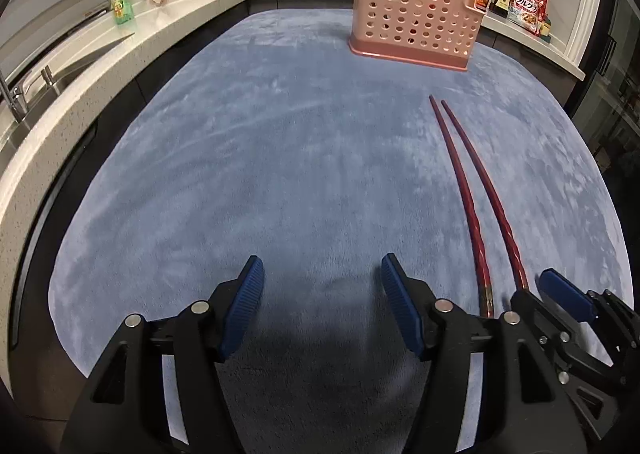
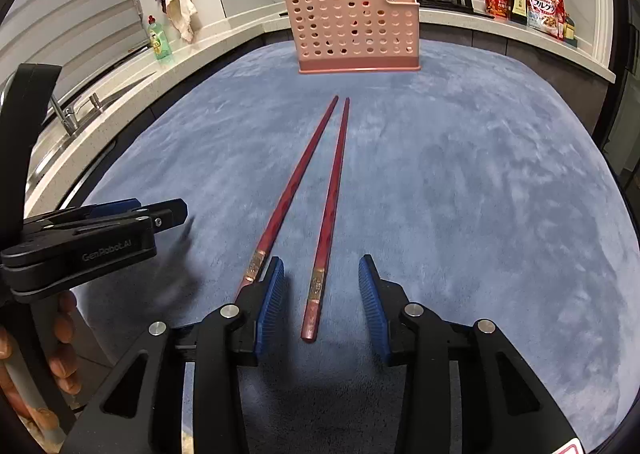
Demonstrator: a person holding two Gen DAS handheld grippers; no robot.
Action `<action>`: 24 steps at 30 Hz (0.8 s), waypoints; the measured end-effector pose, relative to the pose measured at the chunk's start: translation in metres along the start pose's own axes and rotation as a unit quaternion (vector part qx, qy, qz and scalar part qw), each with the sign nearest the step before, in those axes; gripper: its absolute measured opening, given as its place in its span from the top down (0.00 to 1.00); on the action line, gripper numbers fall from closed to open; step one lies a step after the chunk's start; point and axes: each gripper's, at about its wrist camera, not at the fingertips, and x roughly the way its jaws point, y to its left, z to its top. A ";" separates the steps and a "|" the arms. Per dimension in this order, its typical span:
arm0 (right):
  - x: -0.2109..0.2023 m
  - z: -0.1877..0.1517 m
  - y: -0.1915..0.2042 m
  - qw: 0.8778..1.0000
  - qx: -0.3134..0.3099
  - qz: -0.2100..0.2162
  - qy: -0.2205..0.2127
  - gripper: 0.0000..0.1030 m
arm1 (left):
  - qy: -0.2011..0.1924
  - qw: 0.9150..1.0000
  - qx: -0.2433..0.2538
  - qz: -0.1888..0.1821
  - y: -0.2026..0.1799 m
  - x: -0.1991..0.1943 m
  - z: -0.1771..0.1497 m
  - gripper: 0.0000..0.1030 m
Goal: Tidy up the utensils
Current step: 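Move both open tools back down to the last two dark red chopsticks, then grasp a dark red chopstick with the right tool while the left tool grasps the other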
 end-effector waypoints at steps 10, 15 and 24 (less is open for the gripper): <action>0.005 -0.003 -0.003 1.000 0.001 -0.011 -0.004 0.83 | 0.002 1.000 -0.005 -0.001 0.002 -0.001 -0.002 0.39; 0.004 -0.004 -0.011 1.000 0.012 -0.018 -0.008 0.93 | 0.006 1.000 -0.001 -0.012 -0.001 -0.002 -0.004 0.39; -0.004 -0.006 -0.041 0.998 0.058 -0.036 -0.016 0.93 | 0.000 0.999 0.015 -0.048 -0.022 -0.012 -0.007 0.28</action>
